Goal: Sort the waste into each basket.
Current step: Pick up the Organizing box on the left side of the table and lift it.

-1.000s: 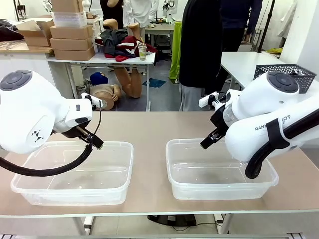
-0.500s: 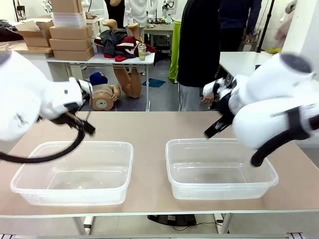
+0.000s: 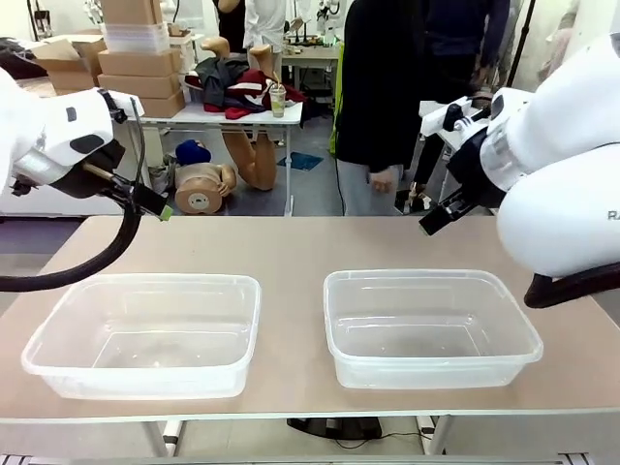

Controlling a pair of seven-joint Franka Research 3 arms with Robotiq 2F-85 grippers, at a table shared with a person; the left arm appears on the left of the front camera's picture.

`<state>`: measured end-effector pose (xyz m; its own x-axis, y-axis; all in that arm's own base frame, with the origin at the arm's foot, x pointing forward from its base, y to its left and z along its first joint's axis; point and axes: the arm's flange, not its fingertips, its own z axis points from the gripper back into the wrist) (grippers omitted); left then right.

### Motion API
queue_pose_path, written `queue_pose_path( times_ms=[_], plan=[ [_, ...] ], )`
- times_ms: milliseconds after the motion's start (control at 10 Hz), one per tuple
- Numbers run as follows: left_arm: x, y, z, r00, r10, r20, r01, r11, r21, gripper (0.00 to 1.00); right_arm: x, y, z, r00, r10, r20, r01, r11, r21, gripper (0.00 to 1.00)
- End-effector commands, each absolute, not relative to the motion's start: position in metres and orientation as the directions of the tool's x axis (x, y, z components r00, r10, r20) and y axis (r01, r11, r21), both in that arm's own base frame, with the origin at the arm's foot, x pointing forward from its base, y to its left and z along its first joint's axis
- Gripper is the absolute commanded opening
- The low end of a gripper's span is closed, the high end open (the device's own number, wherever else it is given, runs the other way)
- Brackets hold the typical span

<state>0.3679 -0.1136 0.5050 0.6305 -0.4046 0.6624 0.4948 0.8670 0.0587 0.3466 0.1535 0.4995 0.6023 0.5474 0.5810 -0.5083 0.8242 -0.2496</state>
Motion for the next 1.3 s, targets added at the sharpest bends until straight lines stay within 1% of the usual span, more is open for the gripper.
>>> queue_pose_path(
  times_ms=[0, 100, 200, 300, 400, 500, 600, 700, 800, 900, 1000, 1200],
  plan=[
    [0.364, -0.121, 0.519, 0.687, -0.415, 0.596, 0.711, 0.551, -0.437, 1.00, 0.346, 0.147, 0.515, 0.684, 0.286, 0.671, -0.502, 0.852, 0.148, 1.00],
    [0.371, -0.118, 0.522, 0.758, -0.334, 0.560, 0.649, 0.303, -0.698, 1.00, 0.356, 0.138, 0.520, 0.838, 0.013, 0.546, -0.372, 0.745, 0.553, 1.00],
    [0.377, -0.109, 0.525, 0.833, -0.325, 0.449, 0.536, 0.270, -0.800, 1.00, 0.359, 0.129, 0.527, 0.916, -0.105, 0.386, -0.260, 0.576, 0.775, 1.00],
    [0.381, -0.099, 0.525, 0.909, -0.265, 0.322, 0.390, 0.263, -0.883, 1.00, 0.363, 0.118, 0.529, 0.932, -0.249, 0.265, -0.116, 0.486, 0.866, 1.00],
    [0.382, -0.083, 0.524, 0.938, -0.197, 0.285, 0.307, 0.092, -0.947, 1.00, 0.363, 0.108, 0.526, 0.925, -0.326, 0.195, -0.052, 0.400, 0.915, 1.00],
    [0.380, -0.068, 0.519, 0.943, -0.163, 0.291, 0.291, -0.024, -0.956, 1.00, 0.363, 0.101, 0.521, 0.918, -0.361, 0.164, -0.043, 0.321, 0.946, 1.00],
    [0.378, -0.057, 0.513, 0.951, -0.107, 0.290, 0.291, -0.007, -0.957, 1.00, 0.366, 0.096, 0.512, 0.904, -0.402, 0.148, -0.018, 0.310, 0.951, 1.00],
    [0.376, -0.050, 0.507, 0.948, -0.062, 0.312, 0.314, 0.027, -0.949, 1.00, 0.367, 0.093, 0.506, 0.901, -0.407, 0.151, -0.018, 0.313, 0.949, 1.00],
    [0.371, -0.045, 0.505, 0.935, -0.059, 0.351, 0.353, 0.033, -0.935, 1.00, 0.367, 0.092, 0.504, 0.887, -0.420, 0.190, -0.034, 0.350, 0.936, 1.00],
    [0.369, -0.047, 0.502, 0.930, -0.050, 0.365, 0.368, 0.161, -0.916, 1.00, 0.361, 0.090, 0.522, 0.934, -0.220, 0.282, -0.150, 0.476, 0.866, 1.00],
    [0.367, -0.036, 0.510, 0.901, -0.068, 0.429, 0.428, -0.018, -0.903, 1.00, 0.361, 0.090, 0.522, 0.934, -0.220, 0.282, -0.150, 0.476, 0.866, 1.00],
    [0.367, -0.036, 0.510, 0.901, -0.068, 0.429, 0.428, -0.018, -0.903, 1.00, 0.361, 0.090, 0.522, 0.934, -0.220, 0.282, -0.150, 0.476, 0.866, 1.00]
  ],
)
